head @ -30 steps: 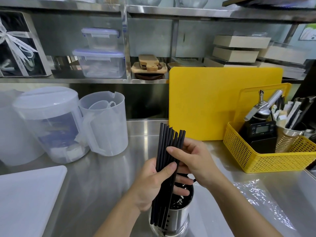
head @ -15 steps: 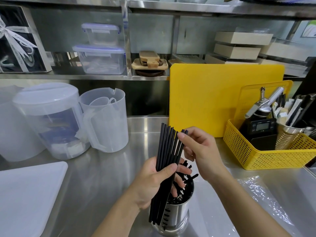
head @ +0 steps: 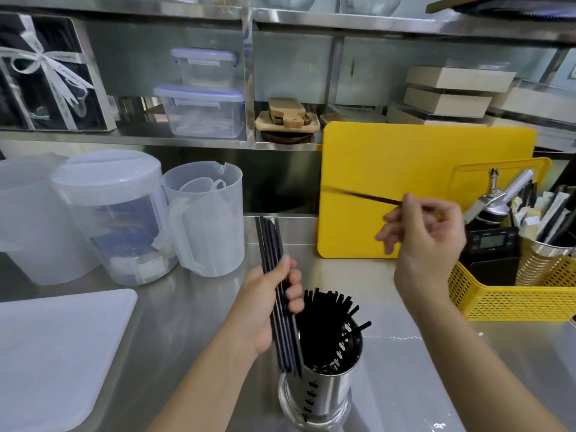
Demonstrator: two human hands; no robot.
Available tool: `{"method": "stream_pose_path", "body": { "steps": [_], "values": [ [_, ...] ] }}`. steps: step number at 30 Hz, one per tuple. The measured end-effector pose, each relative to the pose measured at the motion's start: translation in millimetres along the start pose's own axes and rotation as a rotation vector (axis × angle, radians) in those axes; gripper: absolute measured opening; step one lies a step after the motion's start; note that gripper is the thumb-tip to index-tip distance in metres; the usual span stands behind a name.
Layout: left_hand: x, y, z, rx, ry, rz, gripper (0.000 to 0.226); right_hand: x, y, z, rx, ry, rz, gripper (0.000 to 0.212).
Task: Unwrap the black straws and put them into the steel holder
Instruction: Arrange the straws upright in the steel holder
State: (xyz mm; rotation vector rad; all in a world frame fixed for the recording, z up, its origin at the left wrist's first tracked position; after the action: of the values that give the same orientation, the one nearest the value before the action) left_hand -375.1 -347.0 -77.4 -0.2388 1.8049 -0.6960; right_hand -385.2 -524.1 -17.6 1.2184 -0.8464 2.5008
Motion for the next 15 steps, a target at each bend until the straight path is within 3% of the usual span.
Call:
{"method": "stream_pose_path", "body": {
  "steps": [7,12,13,15],
  "values": [
    [-24.1,-10.0,23.4,-0.067,-0.116,-0.207,0.019,-37.9,-7.8,-62.6,0.472,0.002,-0.281,0.023],
    [-30.5,-7.2,26.3,-0.058,-0.132,-0.148,0.013,-43.8,-10.9,-70.6,0.896,-0.116,-0.395,0.021],
    [-31.1,-7.3,25.1,-0.031,-0.119,-0.137,0.013,-41.4,-12.2,-68.5,0.902,-0.137,-0.379,0.017],
    [-29.9,-7.6,21.5,0.074,-0.079,-0.127,0.012,-37.9,-13.6,-58.7,0.733,-0.156,-0.312,0.013]
  ]
}}
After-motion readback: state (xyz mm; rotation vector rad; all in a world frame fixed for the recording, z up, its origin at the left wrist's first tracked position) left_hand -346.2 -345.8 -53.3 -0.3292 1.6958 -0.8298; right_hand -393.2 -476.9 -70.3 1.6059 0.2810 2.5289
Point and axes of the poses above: each hand's wrist, its own z-axis towards the middle knuckle, its own y-axis out of the back of the hand, x = y × z, the point moved 2 cm from there along z, towards the middle knuckle, and after that the axes turned 1 degree about y, right-handed, at the moved point
